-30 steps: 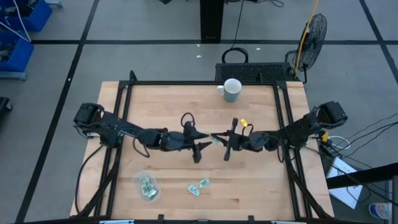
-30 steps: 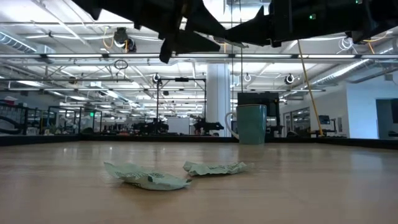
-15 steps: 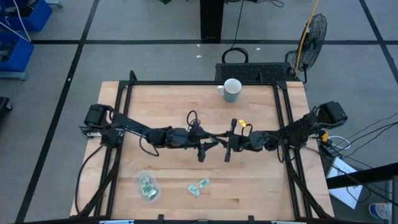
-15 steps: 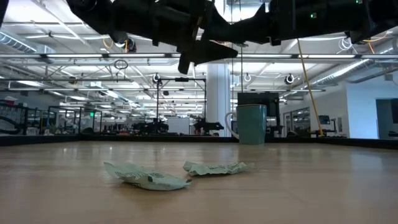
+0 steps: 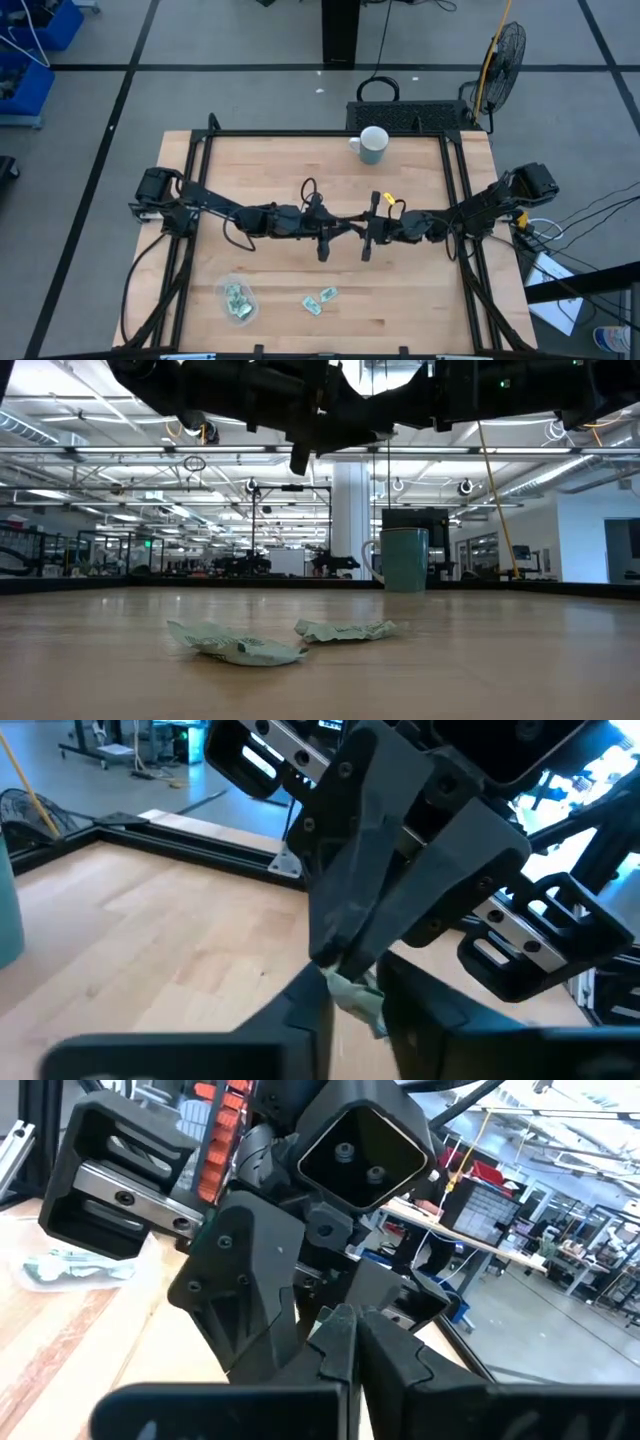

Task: Pick and place Stevia / Truvia into bins
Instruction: Put the stevia packet into the transparent container

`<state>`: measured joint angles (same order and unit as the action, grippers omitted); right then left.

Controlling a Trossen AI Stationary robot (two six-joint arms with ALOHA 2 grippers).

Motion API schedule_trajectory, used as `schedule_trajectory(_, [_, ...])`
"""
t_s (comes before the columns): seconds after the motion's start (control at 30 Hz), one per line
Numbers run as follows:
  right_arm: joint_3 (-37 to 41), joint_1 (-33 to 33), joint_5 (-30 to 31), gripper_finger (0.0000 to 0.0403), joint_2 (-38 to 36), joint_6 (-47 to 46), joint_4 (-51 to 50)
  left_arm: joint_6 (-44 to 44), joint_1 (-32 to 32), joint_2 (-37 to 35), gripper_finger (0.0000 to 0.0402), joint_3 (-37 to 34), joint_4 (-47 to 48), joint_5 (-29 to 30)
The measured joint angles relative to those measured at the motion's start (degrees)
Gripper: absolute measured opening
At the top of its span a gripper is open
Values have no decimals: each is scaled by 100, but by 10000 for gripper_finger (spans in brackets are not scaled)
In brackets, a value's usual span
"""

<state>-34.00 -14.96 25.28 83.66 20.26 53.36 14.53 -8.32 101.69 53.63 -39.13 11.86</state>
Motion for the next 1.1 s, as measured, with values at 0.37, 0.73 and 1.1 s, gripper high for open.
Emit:
schedule_trajectory(0.37, [0, 0, -9, 85, 0, -260, -8, 130, 4, 0, 18, 0, 214, -55])
schedule_trajectory(0.73, [0, -314, 2, 145, 0, -118, -202, 1493, -539, -1451, 7, 4, 3929, 234])
schedule_trajectory(1.1, [4, -426, 7, 141, 0, -141, -867, 5385, -3182, -2440, 6, 2, 8008, -360])
